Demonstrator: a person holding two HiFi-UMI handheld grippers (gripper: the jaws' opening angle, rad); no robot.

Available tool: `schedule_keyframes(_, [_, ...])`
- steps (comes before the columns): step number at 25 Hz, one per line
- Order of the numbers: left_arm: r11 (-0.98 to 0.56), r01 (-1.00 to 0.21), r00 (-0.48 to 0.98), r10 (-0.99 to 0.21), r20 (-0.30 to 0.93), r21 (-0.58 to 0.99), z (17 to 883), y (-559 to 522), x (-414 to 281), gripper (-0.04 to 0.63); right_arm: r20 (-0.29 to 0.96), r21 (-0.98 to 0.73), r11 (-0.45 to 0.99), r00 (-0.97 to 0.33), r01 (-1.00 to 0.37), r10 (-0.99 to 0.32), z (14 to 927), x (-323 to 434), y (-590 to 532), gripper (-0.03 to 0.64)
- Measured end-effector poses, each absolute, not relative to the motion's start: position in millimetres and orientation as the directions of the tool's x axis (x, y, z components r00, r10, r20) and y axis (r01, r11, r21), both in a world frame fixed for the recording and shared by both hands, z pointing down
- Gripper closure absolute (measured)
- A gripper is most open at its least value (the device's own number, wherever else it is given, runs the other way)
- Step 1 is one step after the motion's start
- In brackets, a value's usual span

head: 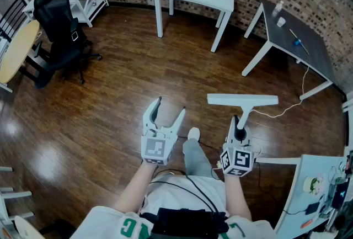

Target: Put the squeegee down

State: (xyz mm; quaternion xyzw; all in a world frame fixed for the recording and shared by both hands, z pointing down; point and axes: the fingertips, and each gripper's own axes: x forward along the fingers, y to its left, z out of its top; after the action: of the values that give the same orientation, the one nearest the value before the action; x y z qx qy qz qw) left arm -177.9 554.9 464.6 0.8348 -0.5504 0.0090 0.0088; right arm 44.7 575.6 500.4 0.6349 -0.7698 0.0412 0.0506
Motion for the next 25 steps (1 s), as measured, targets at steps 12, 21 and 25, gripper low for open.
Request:
schedule_keyframes(12, [-0.352, -0.936, 0.352, -0.933, -0.069, -0.016, 435, 351, -84, 0.261, 0.056, -0.065, 0.225, -0.229, -0.972, -0.972, 476, 143, 330, 0.599])
schedule_keyframes(21, [-0.391, -0.92, 0.389, -0.92, 0.039, -0.04, 457, 232, -52, 0.259, 0.197, -0.186, 0.182, -0.218, -0.966, -0.956, 536, 164, 232, 0.598])
schedule_keyframes(25, [-0.408, -0.913, 0.406, -0.911, 0.071, -0.021, 465, 150, -60, 0.259, 0.204, -0.137, 0.198, -0.223, -0.971, -0.953, 526, 152, 162, 0.598])
